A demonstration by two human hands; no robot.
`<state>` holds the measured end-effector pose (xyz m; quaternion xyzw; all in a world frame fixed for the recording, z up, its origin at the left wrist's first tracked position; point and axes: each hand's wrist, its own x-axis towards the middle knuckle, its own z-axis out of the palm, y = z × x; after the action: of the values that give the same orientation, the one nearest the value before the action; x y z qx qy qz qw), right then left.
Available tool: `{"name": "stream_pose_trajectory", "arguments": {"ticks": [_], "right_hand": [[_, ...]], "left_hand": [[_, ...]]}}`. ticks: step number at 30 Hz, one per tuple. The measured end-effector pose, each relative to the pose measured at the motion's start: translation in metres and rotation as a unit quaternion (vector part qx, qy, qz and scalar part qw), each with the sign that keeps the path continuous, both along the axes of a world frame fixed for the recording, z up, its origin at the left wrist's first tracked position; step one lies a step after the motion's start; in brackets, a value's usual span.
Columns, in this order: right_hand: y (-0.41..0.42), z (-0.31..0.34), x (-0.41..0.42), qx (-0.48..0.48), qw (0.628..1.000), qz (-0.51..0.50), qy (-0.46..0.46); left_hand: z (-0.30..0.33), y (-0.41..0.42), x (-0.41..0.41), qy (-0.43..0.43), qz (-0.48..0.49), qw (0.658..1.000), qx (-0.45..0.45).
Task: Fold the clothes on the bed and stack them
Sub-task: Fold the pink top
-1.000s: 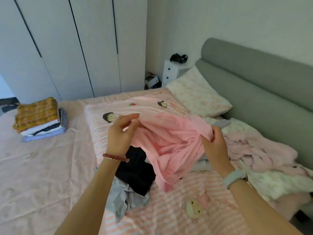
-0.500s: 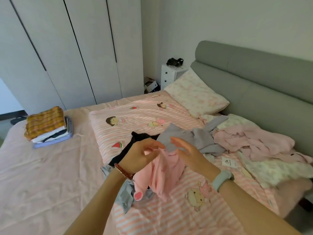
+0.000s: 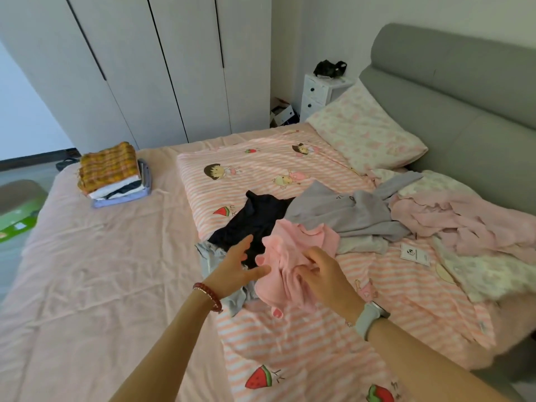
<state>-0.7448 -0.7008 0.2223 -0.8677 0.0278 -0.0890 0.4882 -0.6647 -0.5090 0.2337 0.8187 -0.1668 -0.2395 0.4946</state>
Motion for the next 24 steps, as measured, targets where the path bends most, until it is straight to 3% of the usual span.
{"name": "stream_pose_trajectory", "arguments": {"ticks": [2,4,10,13,16,19,24], "right_hand": [[-0.002,-0.001,-0.007,-0.009,0.999,0.003,-0.035],[-0.006,-0.004,-0.012,-0.042,0.997,0.027,-0.055],[-0.032,-0.014,-0.024,-0.16,0.986,0.044,0.005],[-0.043,-0.002,-0.021,-0.033,0.998,0.001,0.047],[-0.046,0.024,-0.002,0.12,0.99,-0.049,0.047],[-0.04,0.049,0.021,0.139,0.988,0.015,0.061],[-0.026,0.078,0.052,0.173,0.976,0.113,0.068]], "left_hand": [[-0.007,-0.01,-0.005,0.019,-0.028,0.997,-0.068],[-0.002,-0.024,-0.008,-0.008,0.004,0.992,-0.129],[0.018,-0.043,0.006,-0.054,-0.022,0.987,-0.151],[0.036,-0.046,0.015,-0.108,-0.041,0.979,-0.167],[0.055,-0.045,0.022,-0.027,-0.058,0.965,-0.256],[0.071,-0.043,0.027,0.057,-0.06,0.94,-0.332],[0.088,-0.031,0.033,0.052,-0.071,0.941,-0.326]]}}
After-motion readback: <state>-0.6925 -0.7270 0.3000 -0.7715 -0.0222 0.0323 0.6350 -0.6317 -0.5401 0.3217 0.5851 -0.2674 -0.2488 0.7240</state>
